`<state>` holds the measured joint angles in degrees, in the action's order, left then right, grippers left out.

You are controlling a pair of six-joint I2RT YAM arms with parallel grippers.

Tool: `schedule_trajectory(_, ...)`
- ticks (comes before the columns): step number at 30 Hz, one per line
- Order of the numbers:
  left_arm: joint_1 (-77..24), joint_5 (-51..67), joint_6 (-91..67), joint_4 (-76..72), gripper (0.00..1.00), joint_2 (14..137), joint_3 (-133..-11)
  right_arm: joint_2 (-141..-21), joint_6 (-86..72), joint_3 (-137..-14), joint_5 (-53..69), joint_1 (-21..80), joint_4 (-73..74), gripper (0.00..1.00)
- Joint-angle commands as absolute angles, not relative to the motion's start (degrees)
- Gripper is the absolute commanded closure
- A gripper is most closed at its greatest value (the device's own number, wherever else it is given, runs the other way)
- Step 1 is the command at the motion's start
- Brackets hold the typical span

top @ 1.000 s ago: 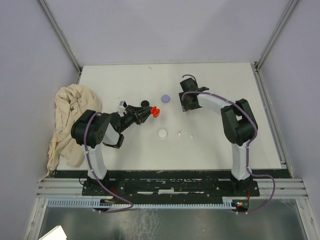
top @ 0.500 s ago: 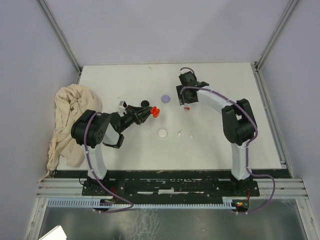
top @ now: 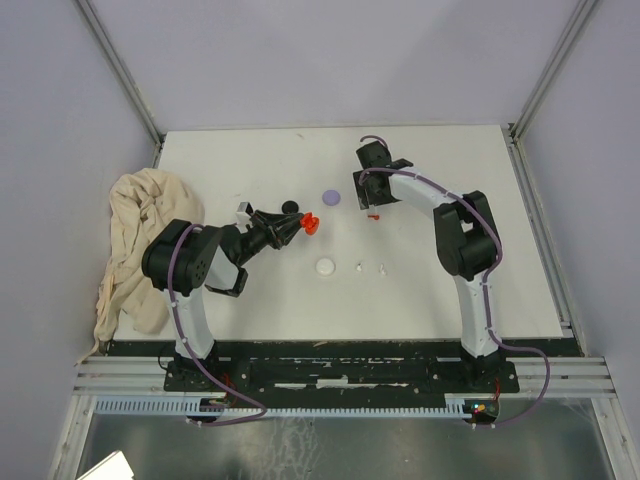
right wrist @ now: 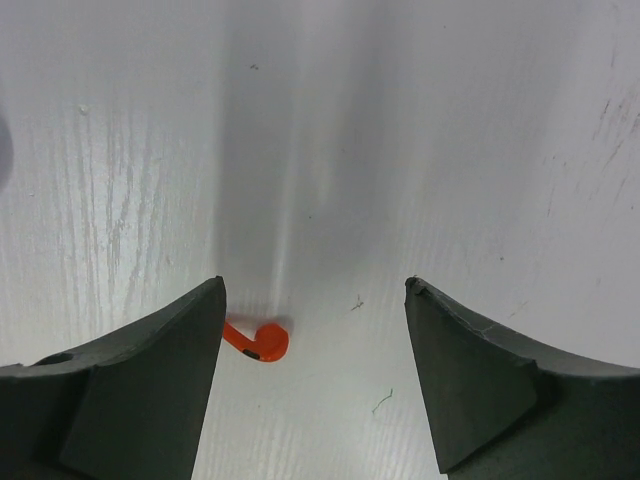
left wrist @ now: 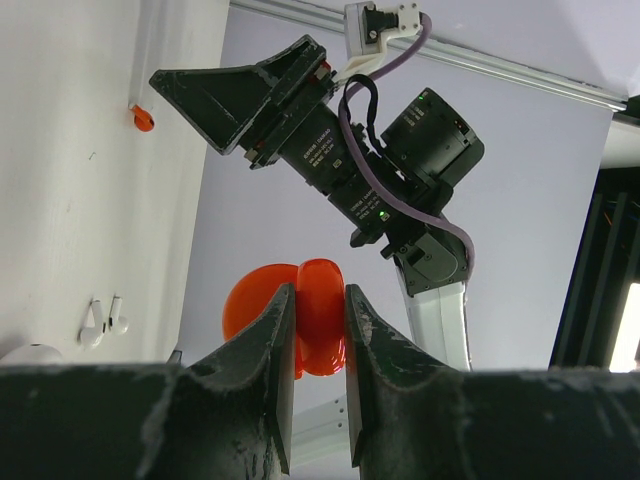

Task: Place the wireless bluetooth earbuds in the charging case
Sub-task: Adjust the earbud at the center of the board, then pick up the earbud from the center of the board.

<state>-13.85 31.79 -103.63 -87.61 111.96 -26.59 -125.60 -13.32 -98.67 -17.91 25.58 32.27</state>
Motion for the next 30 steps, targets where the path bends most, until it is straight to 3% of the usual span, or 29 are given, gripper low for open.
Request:
schedule_trajectory(1, -13.5, 32.5, -101.2, -99.1, 0.97, 111.0, -26.5, -126.2, -12.5, -102.0, -18.2, 25.1, 33.1, 0.19)
schedule_trajectory(30, -13.5, 32.4, -101.2, -99.1, 0.97, 110.1, -26.0, -123.2, -12.9, -94.4, -16.8, 24.9, 33.1, 0.19)
